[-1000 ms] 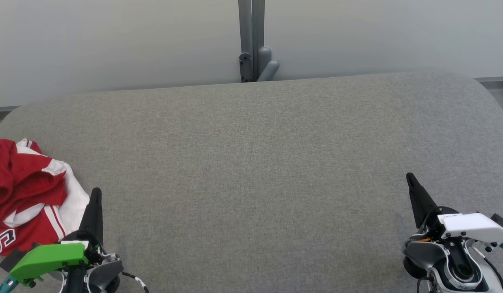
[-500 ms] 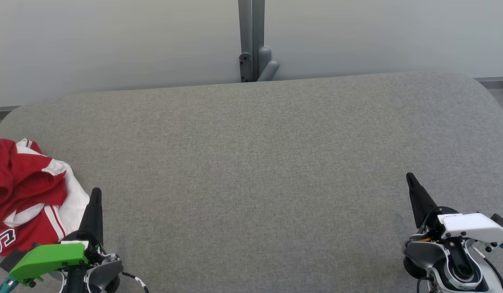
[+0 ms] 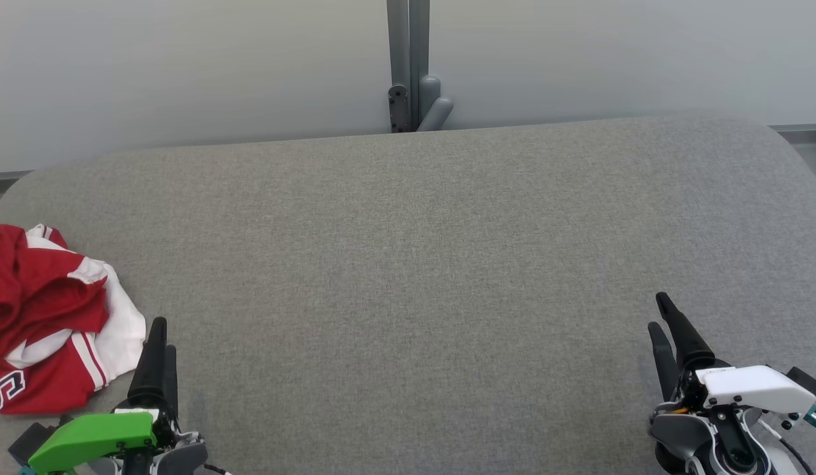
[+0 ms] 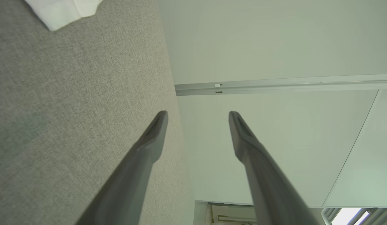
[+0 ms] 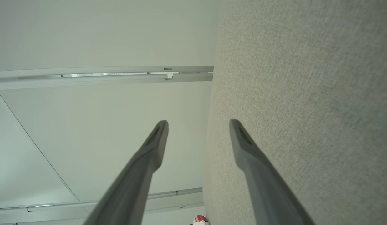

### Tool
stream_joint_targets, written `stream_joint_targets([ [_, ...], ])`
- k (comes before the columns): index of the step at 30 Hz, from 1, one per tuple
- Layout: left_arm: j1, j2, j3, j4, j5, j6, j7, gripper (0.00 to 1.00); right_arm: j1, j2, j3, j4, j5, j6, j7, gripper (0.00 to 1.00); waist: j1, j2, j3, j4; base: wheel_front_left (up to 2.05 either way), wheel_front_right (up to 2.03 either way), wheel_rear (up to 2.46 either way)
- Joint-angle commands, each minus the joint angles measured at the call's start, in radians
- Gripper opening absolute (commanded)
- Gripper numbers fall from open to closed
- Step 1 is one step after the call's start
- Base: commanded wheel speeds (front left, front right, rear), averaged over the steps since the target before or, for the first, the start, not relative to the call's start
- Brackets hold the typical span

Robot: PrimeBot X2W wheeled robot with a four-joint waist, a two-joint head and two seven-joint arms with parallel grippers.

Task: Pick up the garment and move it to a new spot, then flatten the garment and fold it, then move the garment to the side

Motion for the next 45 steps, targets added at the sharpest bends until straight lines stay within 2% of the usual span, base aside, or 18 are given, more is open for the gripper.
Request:
stream_joint_targets([
  [1, -0.018, 0.007, -0.002, -0.014, 0.037, -0.001, -0.012, 1.0, -0.021, -0.016, 0.01, -0.017, -0.029, 0.0, -0.013, 1.0, 0.0, 0.0, 0.001, 0.0, 0.0, 0.0, 0.0],
  [25, -0.008, 0.005, -0.031, -0.017, 0.562, 0.013, -0.114, 1.0, -0.025, -0.023, 0.04, -0.004, -0.497, 0.0, -0.118, 1.0, 0.0, 0.0, 0.008, 0.002, 0.0, 0.0, 0.0],
  [45, 0.008, 0.007, -0.066, -0.016, 0.826, 0.031, -0.18, 1.0, -0.012, -0.022, 0.067, -0.006, -0.764, 0.001, -0.183, 1.0, 0.0, 0.0, 0.015, 0.002, 0.0, 0.0, 0.0],
])
